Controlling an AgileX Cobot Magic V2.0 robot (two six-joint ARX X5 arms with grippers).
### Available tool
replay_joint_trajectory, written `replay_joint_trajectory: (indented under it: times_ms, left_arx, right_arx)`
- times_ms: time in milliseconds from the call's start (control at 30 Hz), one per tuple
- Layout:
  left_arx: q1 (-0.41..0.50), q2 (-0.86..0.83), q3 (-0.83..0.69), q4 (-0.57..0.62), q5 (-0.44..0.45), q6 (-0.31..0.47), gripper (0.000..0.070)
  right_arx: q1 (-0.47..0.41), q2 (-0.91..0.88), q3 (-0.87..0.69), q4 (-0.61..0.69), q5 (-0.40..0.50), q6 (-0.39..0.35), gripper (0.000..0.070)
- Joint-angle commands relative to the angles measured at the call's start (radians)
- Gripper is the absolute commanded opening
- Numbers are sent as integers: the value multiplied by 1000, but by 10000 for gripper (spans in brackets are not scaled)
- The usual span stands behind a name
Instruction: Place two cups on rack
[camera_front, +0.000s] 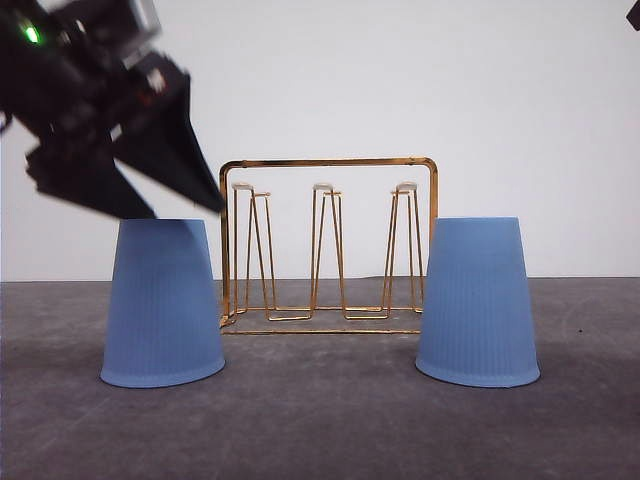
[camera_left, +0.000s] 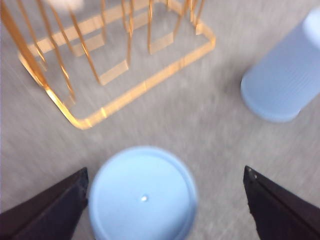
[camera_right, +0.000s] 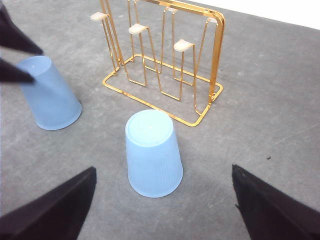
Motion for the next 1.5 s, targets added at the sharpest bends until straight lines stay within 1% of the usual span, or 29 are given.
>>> replay_joint_trajectory:
  times_ms: [0,200,233,267,300,367,400,467,600,700,833,1000,1100,1167,1267,1467]
  left_arx:
    - [-7,37,18,7,-5,-4,600]
    - [-7,116,18,9,-39,-4,592]
    - [-7,121,18,10,-40,-4,578]
    - [-7,124,18,10,-40,-4,550]
    - [-7,125,18,11,-40,-5,504]
    - [-7,124,19,13,-40,-4,380]
    - [-7,123,19,13,-40,-4,335]
    - [-7,117,19,12,-40,-4,297]
    - [-7,90,27,3,-40,-13,299]
    - [-7,70,62,-41,-40,-47,299]
    - [-7,60,161,-176,-50,-79,299]
    - [-7,61,326,-366,-59,-92,298]
    - [-7,61,422,-433,-90,-136,298]
    - [-7,61,473,-438,-107,-153,298]
    - [-7,61,530,-398,-133,-161,298]
    - [-7,67,545,-272,-205,-187,299]
  right_arx:
    - [5,3,7,13,2,-7,552]
    - [5,3,7,16,2,-7,551]
    - [5,3,7,16,2,-7,552]
    - [5,3,7,16,2,-7,552]
    - [5,3,7,16,2,-7,551]
    - [5,3,7,16,2,-7,551]
    - [5,3,7,16,2,-7,551]
    - [5,3,7,16,2,-6,551]
    - [5,3,7,16,2,1,551]
    - [5,3,7,16,2,1,551]
    - [5,3,7,16,2,1,552]
    - [5,3,7,16,2,1,551]
    - [5,3,7,16,2,1,551]
    - [5,3,7,16,2,1,551]
    - [5,3,7,16,2,0,551]
    - [5,3,7,16,2,1,551]
